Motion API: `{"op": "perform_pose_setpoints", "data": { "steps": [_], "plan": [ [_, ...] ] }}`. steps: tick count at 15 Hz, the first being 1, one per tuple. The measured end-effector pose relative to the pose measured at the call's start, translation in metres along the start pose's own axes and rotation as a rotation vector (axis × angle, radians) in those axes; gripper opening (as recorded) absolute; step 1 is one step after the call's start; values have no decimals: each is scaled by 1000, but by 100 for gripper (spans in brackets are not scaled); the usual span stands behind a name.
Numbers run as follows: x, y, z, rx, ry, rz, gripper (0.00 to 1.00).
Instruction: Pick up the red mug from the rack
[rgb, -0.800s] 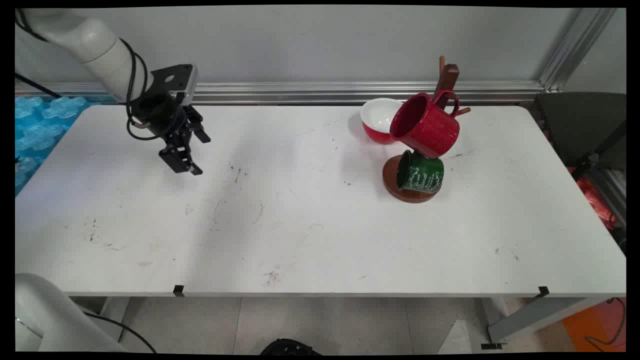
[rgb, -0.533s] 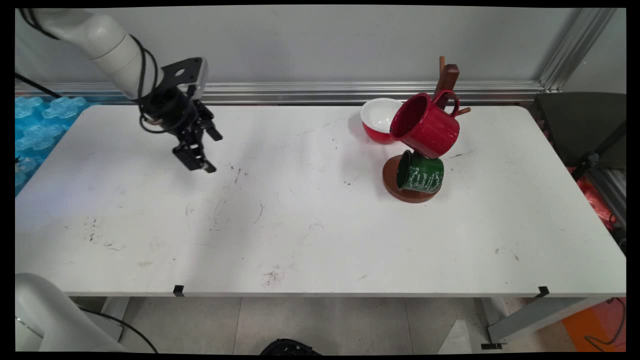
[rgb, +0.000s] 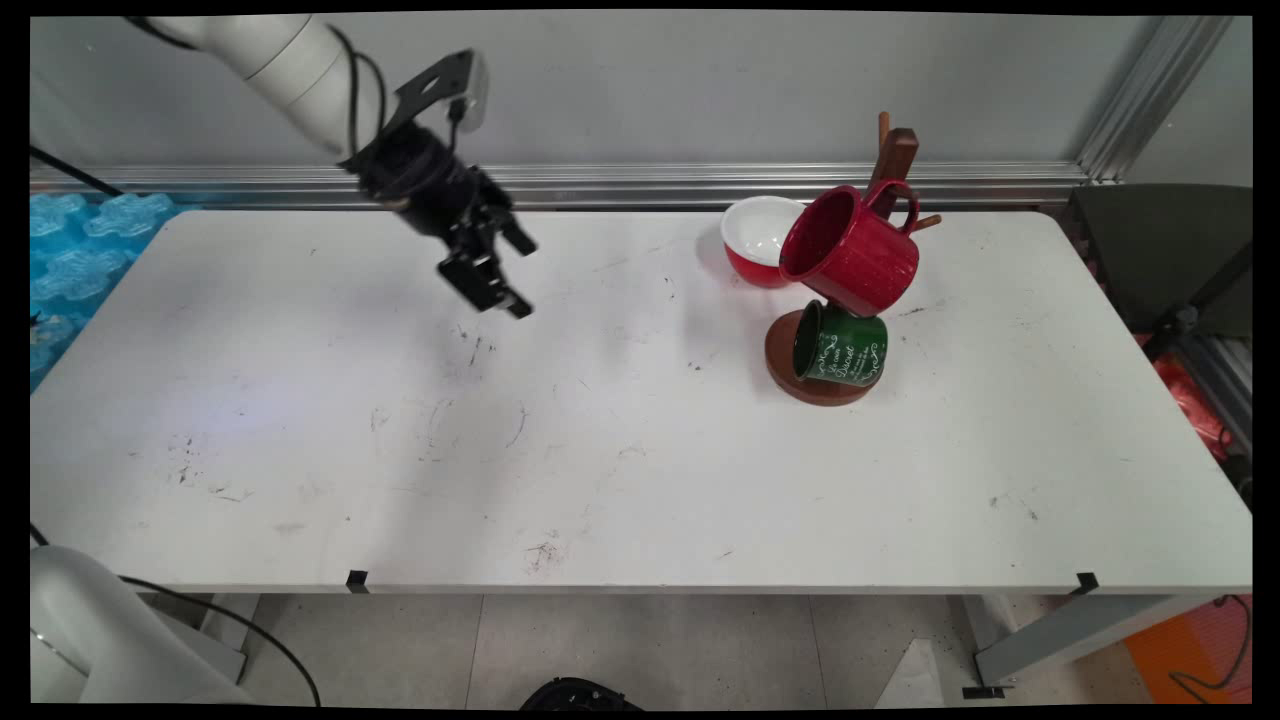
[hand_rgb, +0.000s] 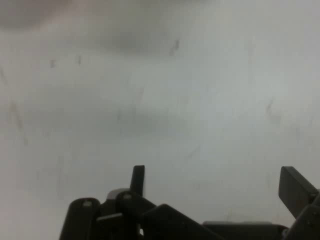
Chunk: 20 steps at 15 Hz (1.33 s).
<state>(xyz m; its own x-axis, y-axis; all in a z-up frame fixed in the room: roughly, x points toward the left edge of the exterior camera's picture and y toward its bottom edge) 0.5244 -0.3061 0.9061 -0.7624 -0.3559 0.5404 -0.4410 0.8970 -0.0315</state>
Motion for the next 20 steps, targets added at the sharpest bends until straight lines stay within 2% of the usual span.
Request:
{"op": "perform_pose_setpoints", "data": {
  "steps": [5, 8, 12, 20],
  "plan": [
    [35, 2, -2, -36, 135, -34, 100],
    [47, 4, -1, -60, 195, -46, 100],
    [66, 9, 8, -114, 299, -57, 100],
    [95, 25, 35, -169, 423, -69, 100]
  ]
}}
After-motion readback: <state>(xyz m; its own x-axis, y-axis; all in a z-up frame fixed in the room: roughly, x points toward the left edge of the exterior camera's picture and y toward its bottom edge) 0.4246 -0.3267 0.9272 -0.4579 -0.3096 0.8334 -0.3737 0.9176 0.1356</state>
